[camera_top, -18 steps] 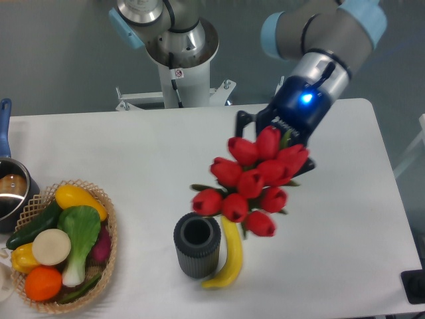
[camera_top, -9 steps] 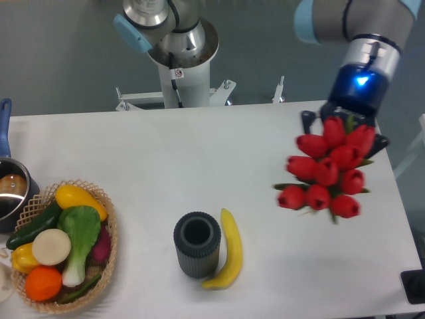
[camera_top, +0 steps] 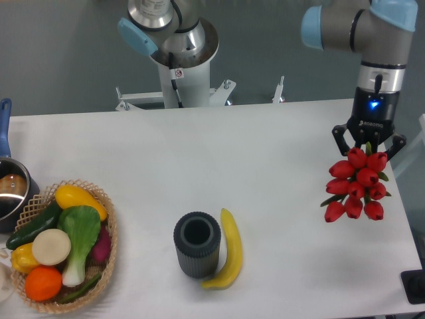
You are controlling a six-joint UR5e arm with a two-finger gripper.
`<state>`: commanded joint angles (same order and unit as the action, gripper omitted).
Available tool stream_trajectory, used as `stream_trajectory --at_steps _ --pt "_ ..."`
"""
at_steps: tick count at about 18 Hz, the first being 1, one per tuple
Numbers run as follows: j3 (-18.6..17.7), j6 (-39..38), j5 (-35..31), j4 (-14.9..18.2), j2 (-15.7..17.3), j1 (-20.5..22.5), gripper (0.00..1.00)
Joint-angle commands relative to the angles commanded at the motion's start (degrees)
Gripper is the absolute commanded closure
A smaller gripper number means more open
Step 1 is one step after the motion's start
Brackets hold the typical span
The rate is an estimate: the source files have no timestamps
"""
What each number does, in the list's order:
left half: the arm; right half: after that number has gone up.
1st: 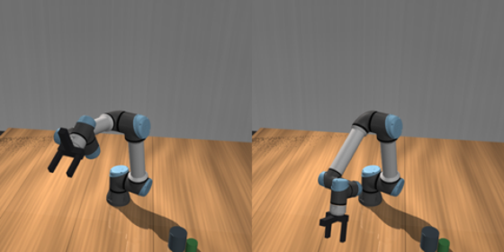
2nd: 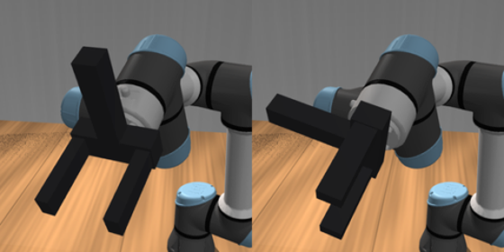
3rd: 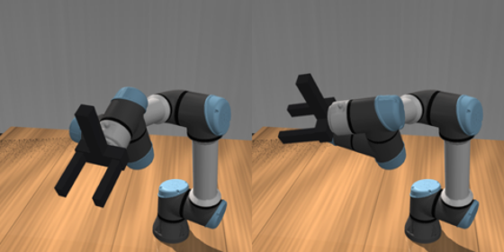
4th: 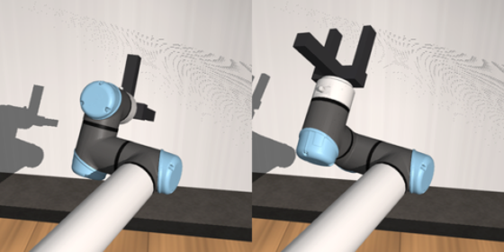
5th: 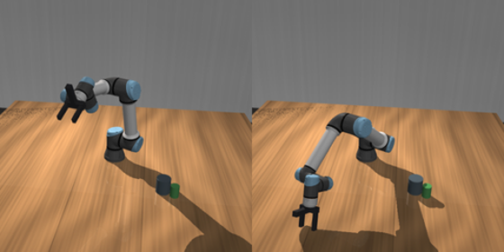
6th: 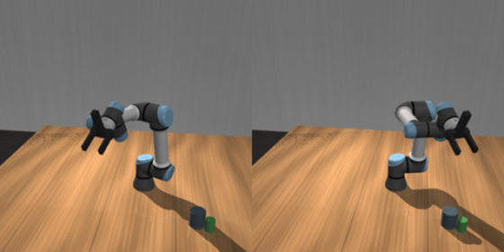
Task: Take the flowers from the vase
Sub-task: 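Carry the tulip bunch away from the vase and hold it raised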
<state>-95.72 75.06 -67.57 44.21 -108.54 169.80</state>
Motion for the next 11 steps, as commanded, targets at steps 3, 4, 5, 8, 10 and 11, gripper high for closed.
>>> stream_trajectory --at_steps 3,4,5,8,10,11 --pt "2.2 0.0 -5.4 1.1 -1.2 -0.7 1.0" --pt "2.7 -0.1 -7.8 1.8 -1.5 -1.3 1.0" --pt "3.5 -0.3 -9.8 2.5 -2.0 -2.2 1.0" --pt "6.8 -0.3 -12.8 6.4 -3.5 -3.6 1.0" --pt "8.0 -0.3 -14.3 8.4 -4.0 -4.3 1.0" --pt "8.0 -0.3 -15.5 8.5 -4.1 -4.9 1.0"
